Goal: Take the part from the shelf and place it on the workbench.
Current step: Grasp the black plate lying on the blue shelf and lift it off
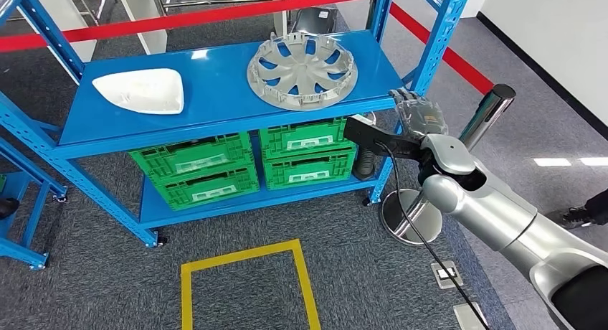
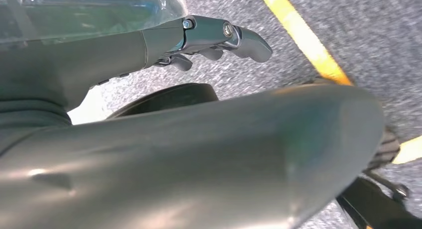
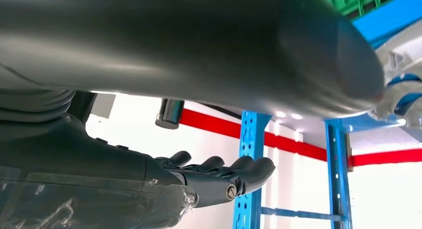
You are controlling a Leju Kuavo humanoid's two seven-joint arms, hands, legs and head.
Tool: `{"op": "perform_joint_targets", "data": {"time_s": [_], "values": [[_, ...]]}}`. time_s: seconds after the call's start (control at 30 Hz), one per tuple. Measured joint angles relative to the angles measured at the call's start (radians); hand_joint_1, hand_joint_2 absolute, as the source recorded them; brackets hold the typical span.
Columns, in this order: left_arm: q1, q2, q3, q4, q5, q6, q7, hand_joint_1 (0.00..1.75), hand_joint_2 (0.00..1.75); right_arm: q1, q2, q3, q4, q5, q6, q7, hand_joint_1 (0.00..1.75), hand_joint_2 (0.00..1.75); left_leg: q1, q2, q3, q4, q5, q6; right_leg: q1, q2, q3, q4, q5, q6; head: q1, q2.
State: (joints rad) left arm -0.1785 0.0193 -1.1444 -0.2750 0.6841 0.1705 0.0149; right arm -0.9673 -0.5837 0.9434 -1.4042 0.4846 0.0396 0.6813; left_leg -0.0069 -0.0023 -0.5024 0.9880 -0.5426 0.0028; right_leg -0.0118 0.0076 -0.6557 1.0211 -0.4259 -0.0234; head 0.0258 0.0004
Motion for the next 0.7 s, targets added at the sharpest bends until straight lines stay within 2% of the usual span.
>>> {"op": "perform_joint_targets", "data": {"time_s": [0.7], "values": [[-0.001, 0.001, 0.0, 0.0, 0.0, 0.0, 0.0, 0.0, 0.0, 0.001, 0.0, -0.001, 0.0, 0.0, -0.001, 0.0, 0.0, 0.0, 0.001, 0.0, 0.004, 0.001, -0.008, -0.004, -0.009, -0.001, 0.009, -0.004, -0.002, -0.004, 0.001, 0.0]]}}
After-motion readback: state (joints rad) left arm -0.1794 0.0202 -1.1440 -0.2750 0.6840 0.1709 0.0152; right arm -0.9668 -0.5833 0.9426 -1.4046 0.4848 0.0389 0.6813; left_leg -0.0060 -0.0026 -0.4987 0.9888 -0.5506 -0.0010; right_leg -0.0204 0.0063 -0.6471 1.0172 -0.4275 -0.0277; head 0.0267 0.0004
